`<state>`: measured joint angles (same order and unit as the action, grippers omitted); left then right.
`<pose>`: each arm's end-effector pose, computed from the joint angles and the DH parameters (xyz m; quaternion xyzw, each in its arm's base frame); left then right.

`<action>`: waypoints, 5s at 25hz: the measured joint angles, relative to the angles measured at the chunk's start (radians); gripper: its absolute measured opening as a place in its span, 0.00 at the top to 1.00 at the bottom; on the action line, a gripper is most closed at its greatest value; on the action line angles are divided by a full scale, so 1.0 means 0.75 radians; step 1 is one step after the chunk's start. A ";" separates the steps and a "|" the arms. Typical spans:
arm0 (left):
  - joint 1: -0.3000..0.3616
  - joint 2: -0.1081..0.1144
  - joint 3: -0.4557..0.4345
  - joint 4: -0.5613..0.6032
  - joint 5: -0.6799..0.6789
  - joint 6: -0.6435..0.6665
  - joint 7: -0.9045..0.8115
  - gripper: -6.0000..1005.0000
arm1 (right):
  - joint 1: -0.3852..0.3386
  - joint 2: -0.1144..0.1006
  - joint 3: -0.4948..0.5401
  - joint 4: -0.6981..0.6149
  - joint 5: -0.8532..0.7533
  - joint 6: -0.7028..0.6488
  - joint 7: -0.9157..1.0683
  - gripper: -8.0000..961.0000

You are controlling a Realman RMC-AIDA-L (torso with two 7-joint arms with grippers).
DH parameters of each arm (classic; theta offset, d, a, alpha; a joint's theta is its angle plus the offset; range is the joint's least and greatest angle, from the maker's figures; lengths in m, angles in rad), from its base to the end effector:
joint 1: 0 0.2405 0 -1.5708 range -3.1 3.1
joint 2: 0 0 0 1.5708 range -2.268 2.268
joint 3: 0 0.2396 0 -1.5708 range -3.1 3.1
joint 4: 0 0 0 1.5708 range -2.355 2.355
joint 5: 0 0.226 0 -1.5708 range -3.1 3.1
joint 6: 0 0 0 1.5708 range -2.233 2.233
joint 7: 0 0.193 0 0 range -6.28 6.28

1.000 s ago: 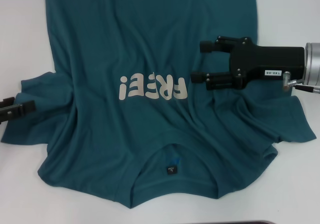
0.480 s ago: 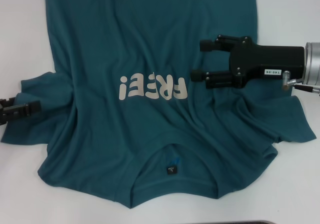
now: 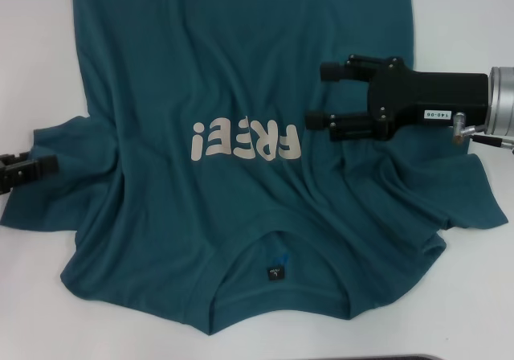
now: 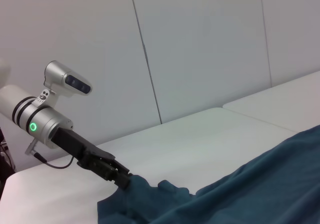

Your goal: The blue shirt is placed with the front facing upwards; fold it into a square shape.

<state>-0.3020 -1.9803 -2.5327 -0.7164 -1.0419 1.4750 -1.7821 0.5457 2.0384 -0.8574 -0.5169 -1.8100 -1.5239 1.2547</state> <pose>-0.3629 0.3079 0.0251 -0.8289 -0.4872 -0.1774 0.2102 0.2270 0.3489 -0.0515 -0.9410 0.1757 0.2681 0.1084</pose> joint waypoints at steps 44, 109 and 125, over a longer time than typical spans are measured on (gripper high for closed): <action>-0.034 0.051 -0.107 -0.186 0.159 -0.035 -0.091 0.99 | 0.001 0.032 0.037 0.000 0.001 0.006 0.000 0.03; -0.208 -0.240 -0.079 -0.297 0.218 0.204 -0.166 0.84 | -0.008 0.043 0.037 0.000 -0.009 0.009 -0.013 0.03; -0.149 -0.213 -0.060 -0.315 0.224 0.056 -0.160 0.37 | -0.007 0.045 0.037 0.000 0.001 0.008 -0.014 0.04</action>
<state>-0.4138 -2.1400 -2.5779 -0.9530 -0.8739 1.5173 -1.9023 0.5402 2.0718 -0.8299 -0.5169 -1.8096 -1.5181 1.2439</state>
